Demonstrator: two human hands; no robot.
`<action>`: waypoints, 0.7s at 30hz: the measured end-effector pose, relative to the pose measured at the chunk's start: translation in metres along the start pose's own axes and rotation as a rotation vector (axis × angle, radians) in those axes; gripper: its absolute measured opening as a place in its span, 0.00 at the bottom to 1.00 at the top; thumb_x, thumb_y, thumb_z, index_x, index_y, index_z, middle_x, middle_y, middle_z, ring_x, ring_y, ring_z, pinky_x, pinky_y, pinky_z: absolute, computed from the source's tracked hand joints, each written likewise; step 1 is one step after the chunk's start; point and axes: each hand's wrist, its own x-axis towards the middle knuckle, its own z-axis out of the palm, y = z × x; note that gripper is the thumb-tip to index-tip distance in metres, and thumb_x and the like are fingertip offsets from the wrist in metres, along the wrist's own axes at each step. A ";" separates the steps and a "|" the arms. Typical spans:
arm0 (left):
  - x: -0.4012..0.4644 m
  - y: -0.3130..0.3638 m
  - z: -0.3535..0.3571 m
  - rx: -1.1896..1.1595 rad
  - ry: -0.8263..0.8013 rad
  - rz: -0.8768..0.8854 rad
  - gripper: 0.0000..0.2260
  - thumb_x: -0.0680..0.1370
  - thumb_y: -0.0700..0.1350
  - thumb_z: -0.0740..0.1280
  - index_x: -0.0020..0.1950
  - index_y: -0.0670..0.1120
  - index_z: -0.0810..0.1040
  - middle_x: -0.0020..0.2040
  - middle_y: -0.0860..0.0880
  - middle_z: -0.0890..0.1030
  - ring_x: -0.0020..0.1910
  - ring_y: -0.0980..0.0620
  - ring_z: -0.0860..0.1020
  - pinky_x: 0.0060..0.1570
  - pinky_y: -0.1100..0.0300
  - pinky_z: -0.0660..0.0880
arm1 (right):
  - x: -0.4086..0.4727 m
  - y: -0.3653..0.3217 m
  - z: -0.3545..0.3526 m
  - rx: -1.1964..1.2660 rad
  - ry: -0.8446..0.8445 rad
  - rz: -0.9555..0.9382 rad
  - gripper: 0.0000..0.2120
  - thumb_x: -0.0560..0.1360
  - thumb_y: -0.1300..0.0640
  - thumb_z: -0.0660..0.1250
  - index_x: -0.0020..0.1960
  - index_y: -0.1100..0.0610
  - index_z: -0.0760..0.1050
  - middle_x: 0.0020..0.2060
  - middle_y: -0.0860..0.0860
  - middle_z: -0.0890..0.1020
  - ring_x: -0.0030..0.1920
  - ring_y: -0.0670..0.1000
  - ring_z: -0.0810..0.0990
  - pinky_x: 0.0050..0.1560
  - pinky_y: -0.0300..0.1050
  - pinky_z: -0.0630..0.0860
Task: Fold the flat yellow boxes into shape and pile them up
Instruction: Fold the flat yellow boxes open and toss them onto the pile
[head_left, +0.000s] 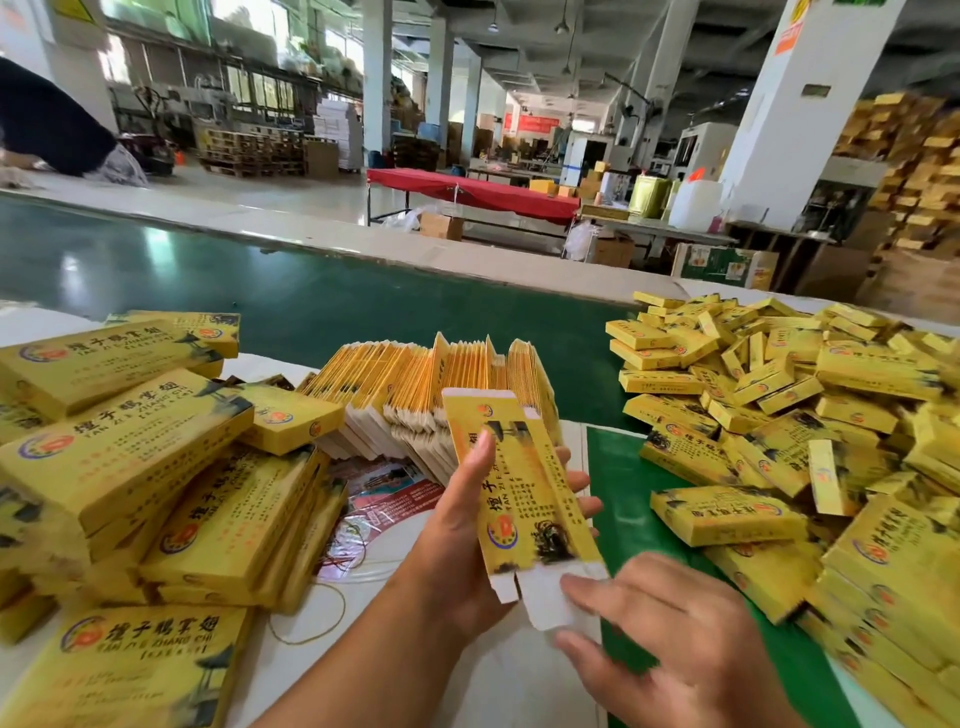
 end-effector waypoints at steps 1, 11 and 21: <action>-0.001 -0.001 0.001 0.080 -0.005 0.010 0.42 0.62 0.61 0.77 0.68 0.38 0.72 0.57 0.37 0.77 0.55 0.40 0.78 0.64 0.41 0.70 | 0.000 -0.002 -0.002 0.089 -0.005 0.081 0.16 0.72 0.45 0.71 0.47 0.58 0.86 0.31 0.46 0.78 0.31 0.41 0.74 0.32 0.32 0.73; -0.007 -0.019 0.012 1.840 0.205 0.327 0.52 0.58 0.74 0.68 0.75 0.62 0.48 0.60 0.62 0.61 0.60 0.59 0.64 0.62 0.59 0.70 | -0.001 0.009 -0.016 0.706 0.315 0.766 0.18 0.70 0.39 0.65 0.59 0.40 0.76 0.41 0.53 0.83 0.35 0.50 0.82 0.29 0.41 0.78; -0.006 -0.035 0.011 1.978 0.276 0.376 0.43 0.58 0.73 0.66 0.67 0.59 0.55 0.55 0.60 0.61 0.53 0.60 0.61 0.56 0.62 0.66 | -0.001 0.015 -0.022 0.255 0.050 0.658 0.13 0.73 0.51 0.68 0.56 0.51 0.81 0.49 0.42 0.82 0.52 0.40 0.80 0.50 0.32 0.76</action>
